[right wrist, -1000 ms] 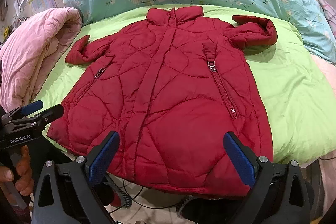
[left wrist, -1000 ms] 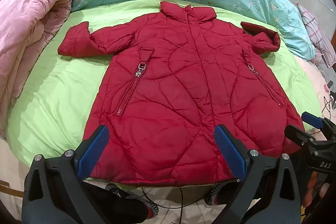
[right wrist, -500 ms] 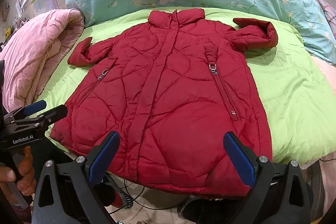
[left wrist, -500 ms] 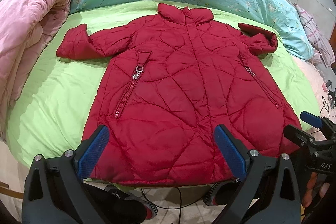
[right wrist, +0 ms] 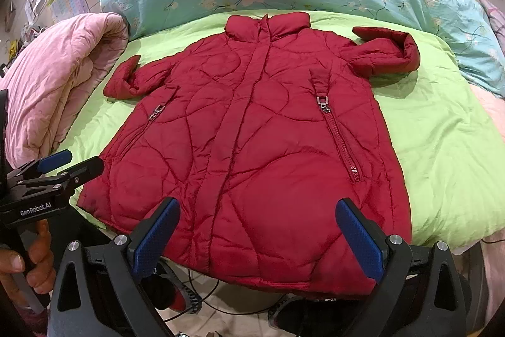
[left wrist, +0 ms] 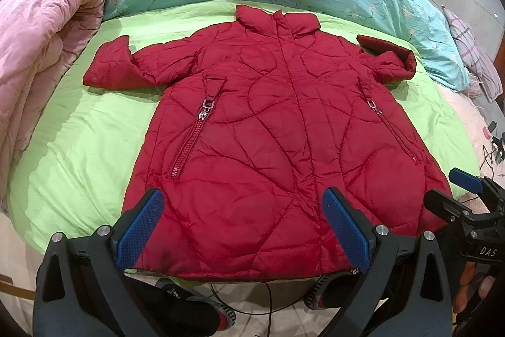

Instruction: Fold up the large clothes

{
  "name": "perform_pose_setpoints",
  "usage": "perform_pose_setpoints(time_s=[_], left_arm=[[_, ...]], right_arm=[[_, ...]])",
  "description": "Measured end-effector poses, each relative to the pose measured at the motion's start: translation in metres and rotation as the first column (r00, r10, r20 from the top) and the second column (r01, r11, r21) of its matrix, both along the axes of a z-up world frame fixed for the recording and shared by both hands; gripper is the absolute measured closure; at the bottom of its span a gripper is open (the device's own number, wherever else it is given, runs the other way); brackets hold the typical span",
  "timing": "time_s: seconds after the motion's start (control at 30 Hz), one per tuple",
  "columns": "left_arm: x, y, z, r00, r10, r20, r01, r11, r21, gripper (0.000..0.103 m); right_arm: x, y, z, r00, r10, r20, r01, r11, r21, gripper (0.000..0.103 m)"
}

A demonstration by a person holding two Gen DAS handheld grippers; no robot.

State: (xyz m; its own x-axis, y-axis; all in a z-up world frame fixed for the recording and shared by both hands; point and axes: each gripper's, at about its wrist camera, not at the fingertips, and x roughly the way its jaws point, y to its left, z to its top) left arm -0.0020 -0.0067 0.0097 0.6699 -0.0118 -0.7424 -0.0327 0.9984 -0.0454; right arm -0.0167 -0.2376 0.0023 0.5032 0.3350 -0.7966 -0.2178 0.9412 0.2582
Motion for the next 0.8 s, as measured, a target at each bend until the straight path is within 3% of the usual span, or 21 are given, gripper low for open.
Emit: perform_pose_setpoints(time_s=[0.43,0.8], left_arm=[[0.0048,0.0007,-0.0009,1.0,0.004,-0.015,-0.004,1.0,0.01,0.002],[0.005,0.0047,-0.005,1.0,-0.016,0.024,0.017,0.998,-0.06,0.002]], right_arm=[[-0.0008,-0.0001,0.0014,1.0,-0.002,0.007,0.002,1.0,0.01,0.003],[0.003,-0.0011,0.0015,1.0,0.008,0.01,-0.008,0.999,0.048,0.003]])
